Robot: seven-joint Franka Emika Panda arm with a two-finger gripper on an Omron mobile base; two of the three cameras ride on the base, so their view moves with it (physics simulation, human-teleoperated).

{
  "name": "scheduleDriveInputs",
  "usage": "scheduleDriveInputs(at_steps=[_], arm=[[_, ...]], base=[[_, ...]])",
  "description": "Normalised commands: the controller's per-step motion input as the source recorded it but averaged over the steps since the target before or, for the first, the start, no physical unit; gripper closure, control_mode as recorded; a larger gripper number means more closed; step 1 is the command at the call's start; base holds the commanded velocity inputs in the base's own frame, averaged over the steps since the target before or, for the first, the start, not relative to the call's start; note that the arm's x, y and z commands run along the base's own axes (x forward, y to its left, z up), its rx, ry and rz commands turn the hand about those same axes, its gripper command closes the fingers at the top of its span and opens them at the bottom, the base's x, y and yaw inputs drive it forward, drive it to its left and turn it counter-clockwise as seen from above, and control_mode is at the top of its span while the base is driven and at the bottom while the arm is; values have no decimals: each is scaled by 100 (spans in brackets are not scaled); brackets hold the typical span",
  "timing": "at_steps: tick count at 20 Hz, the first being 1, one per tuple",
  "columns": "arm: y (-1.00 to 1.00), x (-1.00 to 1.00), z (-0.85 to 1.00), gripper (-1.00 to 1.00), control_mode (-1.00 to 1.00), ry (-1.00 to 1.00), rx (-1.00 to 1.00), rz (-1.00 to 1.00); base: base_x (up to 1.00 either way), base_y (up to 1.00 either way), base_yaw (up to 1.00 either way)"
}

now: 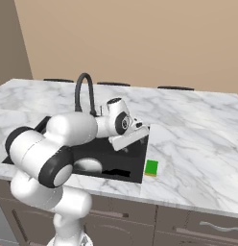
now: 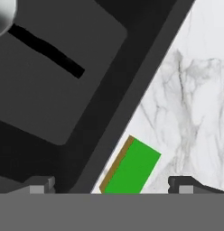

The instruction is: Pick the pan and sponge and place them into the sink. Then turn on the water.

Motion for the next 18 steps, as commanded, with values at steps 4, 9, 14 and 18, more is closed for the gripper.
scheduleDriveInputs(at_steps=[4, 9, 14, 18], arm=[[-25, -9, 3, -100, -100, 5, 7, -15], [-24, -8, 1, -100, -100, 7, 6, -16], [-21, -9, 0, -100, -100, 5, 6, -11], [-7, -2, 0, -100, -100, 1, 5, -4]], base=[[0, 0, 0], [0, 0, 0], [0, 0, 0], [0, 0, 0]])
